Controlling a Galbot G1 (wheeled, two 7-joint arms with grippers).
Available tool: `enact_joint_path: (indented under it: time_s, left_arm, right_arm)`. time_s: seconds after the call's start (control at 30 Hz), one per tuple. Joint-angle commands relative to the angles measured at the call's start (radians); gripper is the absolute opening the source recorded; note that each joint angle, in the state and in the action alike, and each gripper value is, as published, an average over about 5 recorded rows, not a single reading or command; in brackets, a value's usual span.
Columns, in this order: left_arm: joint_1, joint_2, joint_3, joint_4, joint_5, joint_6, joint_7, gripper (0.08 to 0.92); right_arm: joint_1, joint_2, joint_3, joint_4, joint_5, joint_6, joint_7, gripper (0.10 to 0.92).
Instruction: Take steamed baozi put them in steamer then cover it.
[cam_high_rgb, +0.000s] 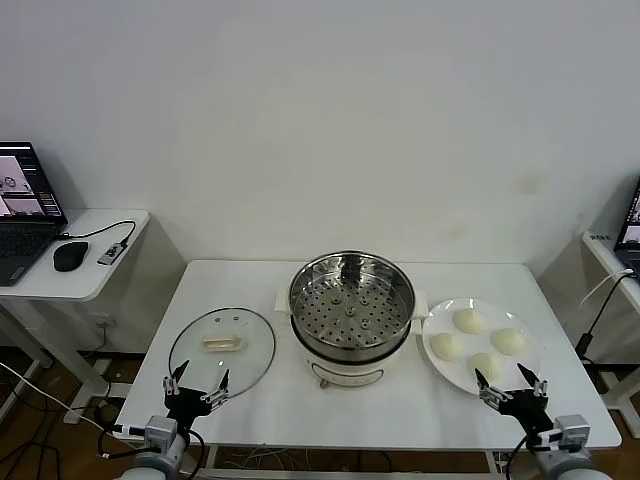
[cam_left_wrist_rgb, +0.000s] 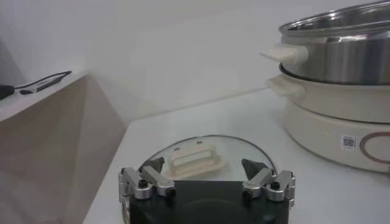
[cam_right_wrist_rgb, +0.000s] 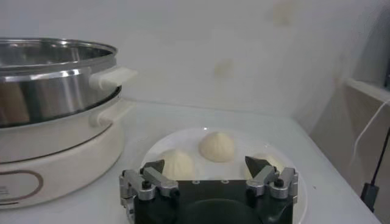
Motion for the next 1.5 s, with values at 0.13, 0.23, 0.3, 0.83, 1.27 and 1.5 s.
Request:
enact_joint_path:
  time_s: [0.13,0.23,0.3,0.83,1.27,1.5]
  left_arm:
    - [0.003,0.001,0.002,-0.004,0.002,0.001,-0.002,0.823]
    - [0.008,0.003,0.005,-0.012,0.008,0.002,-0.004,0.823]
    - [0.011,0.004,0.006,-0.017,0.014,0.002,-0.005,0.823]
    - [0.039,-0.015,0.007,-0.066,0.04,0.001,-0.002,0.823]
    - [0.067,-0.028,0.007,-0.105,0.049,0.001,-0.002,0.823]
    - [0.08,-0.029,0.001,-0.105,0.05,0.0,-0.003,0.823]
  right_arm:
    - [0.033,-0.027,0.028,0.005,-0.011,-0.014,-0.003,0.823]
    - [0.096,-0.116,0.065,-0.004,-0.049,-0.056,-0.049,0.823]
    - [0.147,-0.197,0.083,-0.02,-0.085,-0.093,-0.103,0.823]
    - [0.823,-0.694,-0.235,-0.365,-0.543,-0.107,-1.008,0.823]
    - [1.501,-0.602,-1.09,-0.68,-0.73,0.098,-1.25,0.823]
    - [1.552,-0.402,-1.172,-0.897,-0.87,0.231,-1.227,0.823]
